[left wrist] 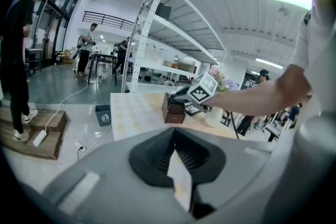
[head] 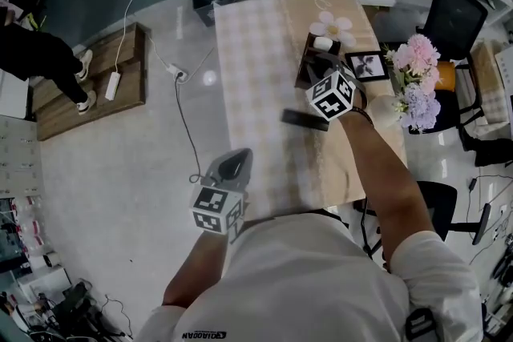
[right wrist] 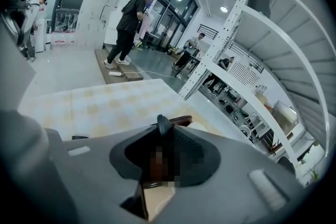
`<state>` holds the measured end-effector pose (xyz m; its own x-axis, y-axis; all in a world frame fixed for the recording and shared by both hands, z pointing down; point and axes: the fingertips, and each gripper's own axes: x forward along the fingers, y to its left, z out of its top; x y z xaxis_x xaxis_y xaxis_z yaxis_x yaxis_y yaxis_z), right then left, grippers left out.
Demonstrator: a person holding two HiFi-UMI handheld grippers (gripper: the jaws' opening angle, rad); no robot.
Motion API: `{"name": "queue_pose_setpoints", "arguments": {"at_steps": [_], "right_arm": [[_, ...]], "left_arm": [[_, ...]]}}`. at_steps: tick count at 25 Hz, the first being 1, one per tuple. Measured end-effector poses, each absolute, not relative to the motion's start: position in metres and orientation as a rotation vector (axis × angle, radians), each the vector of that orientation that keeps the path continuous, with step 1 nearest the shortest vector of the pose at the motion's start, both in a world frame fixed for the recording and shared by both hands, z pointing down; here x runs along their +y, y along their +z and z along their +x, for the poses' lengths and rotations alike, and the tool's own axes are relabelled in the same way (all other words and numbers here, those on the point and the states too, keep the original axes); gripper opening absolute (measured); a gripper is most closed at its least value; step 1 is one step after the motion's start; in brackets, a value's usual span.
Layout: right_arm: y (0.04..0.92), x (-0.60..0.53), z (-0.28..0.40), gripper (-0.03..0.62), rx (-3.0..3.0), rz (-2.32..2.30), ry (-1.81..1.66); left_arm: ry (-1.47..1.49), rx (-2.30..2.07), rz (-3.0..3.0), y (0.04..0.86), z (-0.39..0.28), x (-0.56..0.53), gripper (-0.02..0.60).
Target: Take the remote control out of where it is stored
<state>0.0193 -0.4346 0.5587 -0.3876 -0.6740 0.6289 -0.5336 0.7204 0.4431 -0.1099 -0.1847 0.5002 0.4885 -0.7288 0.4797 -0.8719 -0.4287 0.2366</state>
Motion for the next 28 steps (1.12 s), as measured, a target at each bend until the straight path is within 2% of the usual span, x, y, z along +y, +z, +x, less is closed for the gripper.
{"name": "queue_pose_setpoints", "arguments": {"at_steps": [15,28], "right_arm": [[0.472,-0.407,0.024,0.087,-2.272,1.055,-0.181],[0.465,-0.339,0.060,0.087,-2.493,1.228,0.416]], "left_arm": [[0.392,-1.289,2.337,0.493,-0.101,-0.180,0.003],[0.387,-1.263,2.376,0.485,-0.100,-0.172,0.003]]}}
